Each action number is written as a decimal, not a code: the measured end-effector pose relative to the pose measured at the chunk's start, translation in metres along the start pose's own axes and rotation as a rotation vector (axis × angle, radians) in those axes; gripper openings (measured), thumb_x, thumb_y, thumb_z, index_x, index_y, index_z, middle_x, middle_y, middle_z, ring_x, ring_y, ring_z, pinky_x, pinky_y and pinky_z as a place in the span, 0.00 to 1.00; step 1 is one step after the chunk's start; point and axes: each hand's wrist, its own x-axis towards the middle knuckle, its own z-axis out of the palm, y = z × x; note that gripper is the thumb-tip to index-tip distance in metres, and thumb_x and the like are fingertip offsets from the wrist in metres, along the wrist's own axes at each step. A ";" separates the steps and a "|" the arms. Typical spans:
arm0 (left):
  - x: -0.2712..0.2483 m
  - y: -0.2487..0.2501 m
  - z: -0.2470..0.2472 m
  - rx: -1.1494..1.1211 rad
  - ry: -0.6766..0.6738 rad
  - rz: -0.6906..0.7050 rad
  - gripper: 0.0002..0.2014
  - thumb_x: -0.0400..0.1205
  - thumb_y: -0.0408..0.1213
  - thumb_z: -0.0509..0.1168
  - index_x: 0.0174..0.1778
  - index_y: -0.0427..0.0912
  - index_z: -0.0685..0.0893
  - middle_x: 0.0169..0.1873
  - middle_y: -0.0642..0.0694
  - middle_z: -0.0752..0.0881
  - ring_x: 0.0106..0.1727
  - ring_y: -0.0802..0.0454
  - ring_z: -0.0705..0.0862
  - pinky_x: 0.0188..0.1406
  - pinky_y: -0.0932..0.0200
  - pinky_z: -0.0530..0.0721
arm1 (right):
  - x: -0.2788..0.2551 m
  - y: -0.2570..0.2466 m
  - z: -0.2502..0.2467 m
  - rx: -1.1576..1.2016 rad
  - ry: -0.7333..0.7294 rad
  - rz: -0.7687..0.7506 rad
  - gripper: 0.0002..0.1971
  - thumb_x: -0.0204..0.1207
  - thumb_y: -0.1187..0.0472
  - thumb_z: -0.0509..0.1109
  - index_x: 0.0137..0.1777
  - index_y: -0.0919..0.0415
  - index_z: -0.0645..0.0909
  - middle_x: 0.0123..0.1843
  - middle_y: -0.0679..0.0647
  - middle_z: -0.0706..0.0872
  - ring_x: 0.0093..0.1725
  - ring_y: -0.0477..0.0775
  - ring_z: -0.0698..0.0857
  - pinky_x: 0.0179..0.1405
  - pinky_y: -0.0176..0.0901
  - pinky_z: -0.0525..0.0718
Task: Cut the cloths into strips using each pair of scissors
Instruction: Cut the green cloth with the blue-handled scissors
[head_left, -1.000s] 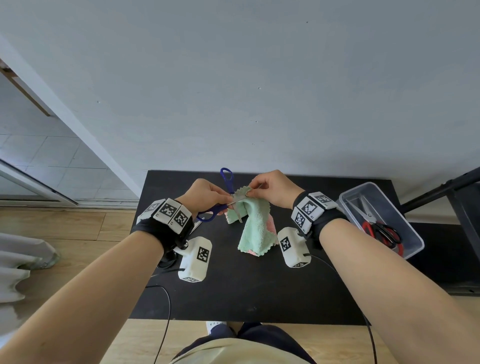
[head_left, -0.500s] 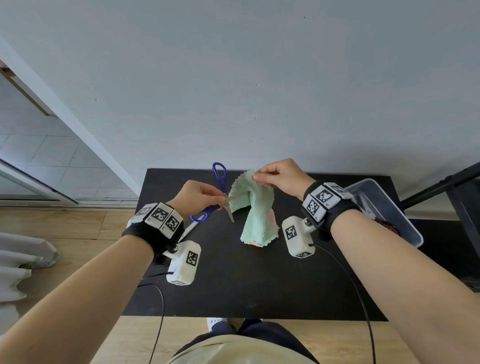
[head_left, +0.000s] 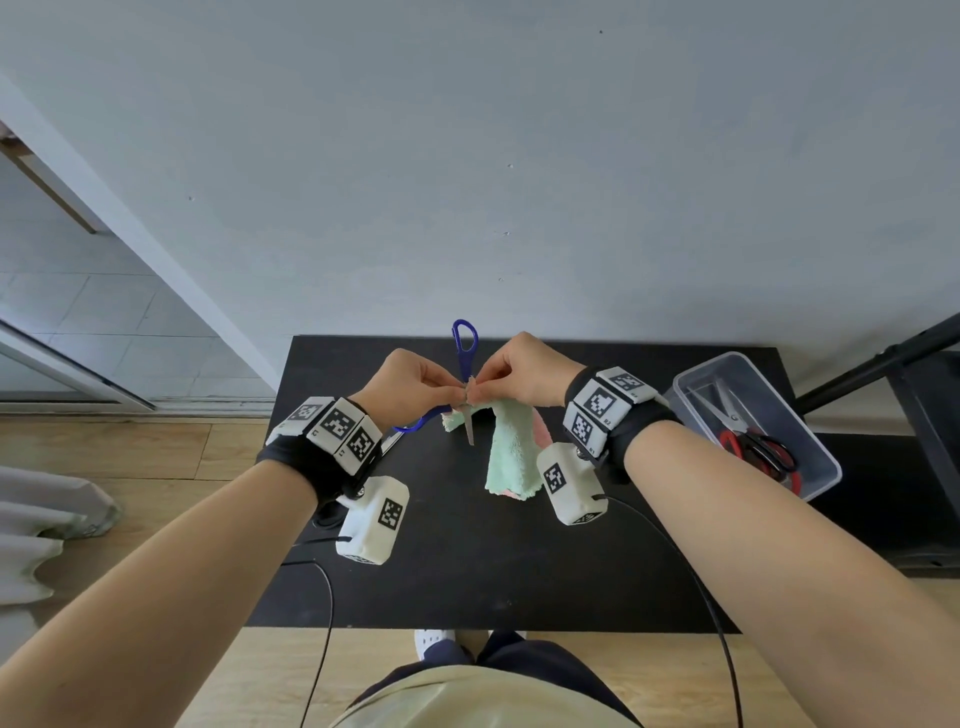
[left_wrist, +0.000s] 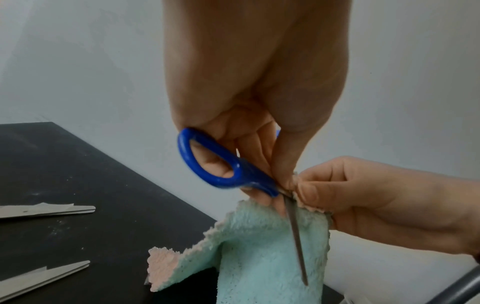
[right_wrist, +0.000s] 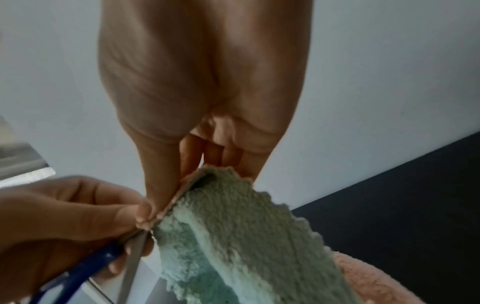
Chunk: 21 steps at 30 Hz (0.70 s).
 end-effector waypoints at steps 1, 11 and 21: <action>-0.001 0.000 0.000 0.021 -0.002 0.008 0.03 0.77 0.29 0.72 0.42 0.33 0.91 0.20 0.57 0.86 0.19 0.68 0.80 0.22 0.79 0.73 | 0.000 0.000 0.001 -0.033 -0.013 -0.002 0.06 0.70 0.57 0.79 0.44 0.58 0.90 0.38 0.47 0.87 0.38 0.42 0.82 0.40 0.33 0.77; 0.004 -0.014 -0.006 0.127 0.002 0.015 0.04 0.77 0.27 0.70 0.42 0.34 0.91 0.21 0.58 0.87 0.25 0.67 0.85 0.31 0.78 0.80 | -0.002 0.020 -0.005 -0.121 0.019 0.019 0.08 0.74 0.58 0.75 0.49 0.61 0.90 0.42 0.50 0.87 0.43 0.45 0.82 0.43 0.35 0.78; -0.001 -0.023 -0.014 -0.107 0.120 -0.076 0.06 0.78 0.35 0.71 0.36 0.46 0.89 0.32 0.48 0.88 0.35 0.57 0.83 0.44 0.64 0.83 | -0.015 0.050 -0.031 0.025 0.249 0.051 0.07 0.73 0.60 0.76 0.47 0.62 0.90 0.46 0.54 0.91 0.46 0.46 0.86 0.49 0.34 0.79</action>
